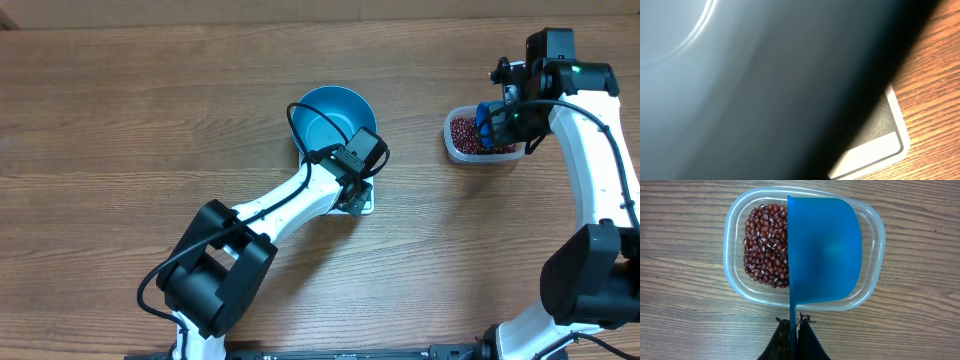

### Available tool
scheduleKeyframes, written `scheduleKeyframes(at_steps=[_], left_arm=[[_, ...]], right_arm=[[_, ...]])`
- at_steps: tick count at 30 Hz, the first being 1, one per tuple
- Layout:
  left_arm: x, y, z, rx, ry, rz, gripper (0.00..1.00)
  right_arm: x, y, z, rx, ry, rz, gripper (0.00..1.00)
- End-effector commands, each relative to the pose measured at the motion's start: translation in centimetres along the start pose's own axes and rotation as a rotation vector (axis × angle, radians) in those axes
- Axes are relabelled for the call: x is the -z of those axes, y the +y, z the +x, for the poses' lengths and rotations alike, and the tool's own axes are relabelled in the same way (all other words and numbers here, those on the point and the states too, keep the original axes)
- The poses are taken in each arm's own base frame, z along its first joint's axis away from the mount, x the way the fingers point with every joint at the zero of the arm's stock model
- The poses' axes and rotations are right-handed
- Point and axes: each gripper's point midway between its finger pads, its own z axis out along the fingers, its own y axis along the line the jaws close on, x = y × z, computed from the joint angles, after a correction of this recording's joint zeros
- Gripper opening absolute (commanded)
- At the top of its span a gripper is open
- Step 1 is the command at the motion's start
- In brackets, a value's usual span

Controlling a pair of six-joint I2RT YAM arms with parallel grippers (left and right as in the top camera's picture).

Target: Scoop item into bowl and weigh 150g on scale

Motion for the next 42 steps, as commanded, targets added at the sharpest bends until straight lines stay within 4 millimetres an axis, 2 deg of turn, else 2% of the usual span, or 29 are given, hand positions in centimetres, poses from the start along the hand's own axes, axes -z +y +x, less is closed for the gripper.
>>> scheduleKeyframes(at_steps=[1,13,20,27,32,37,42], left_arm=[[-2.3,0.6,1.8,0.002,0.074,-0.030,0.04],[-0.6,0.6,-0.6,0.012,0.036,-0.028,0.04],[2.0,0.4,-2.6,0.014,0.030,-0.026,0.04],[4.9,0.1,-4.1,0.015,0.031,-0.017,0.04],[7.2,-0.7,-4.9,0.015,0.038,0.034,0.04],[10.2,-1.1,-6.1,0.018,0.022,0.059,0.04],[13.6,-0.3,-8.0,0.035,-0.029,0.057,0.04]], right_arm=[[0.3,0.2,-0.2,-0.003,-0.014,-0.006,0.04],[0.3,0.1,-0.3,-0.003,-0.018,-0.005,0.04],[0.3,0.1,-0.3,-0.003,-0.018,-0.005,0.04],[0.3,0.2,-0.3,-0.003,-0.018,-0.005,0.04],[0.3,0.2,-0.3,-0.003,-0.017,-0.005,0.04],[0.3,0.2,-0.3,-0.003,-0.017,-0.005,0.04],[0.3,0.2,-0.3,-0.004,-0.017,-0.005,0.04]])
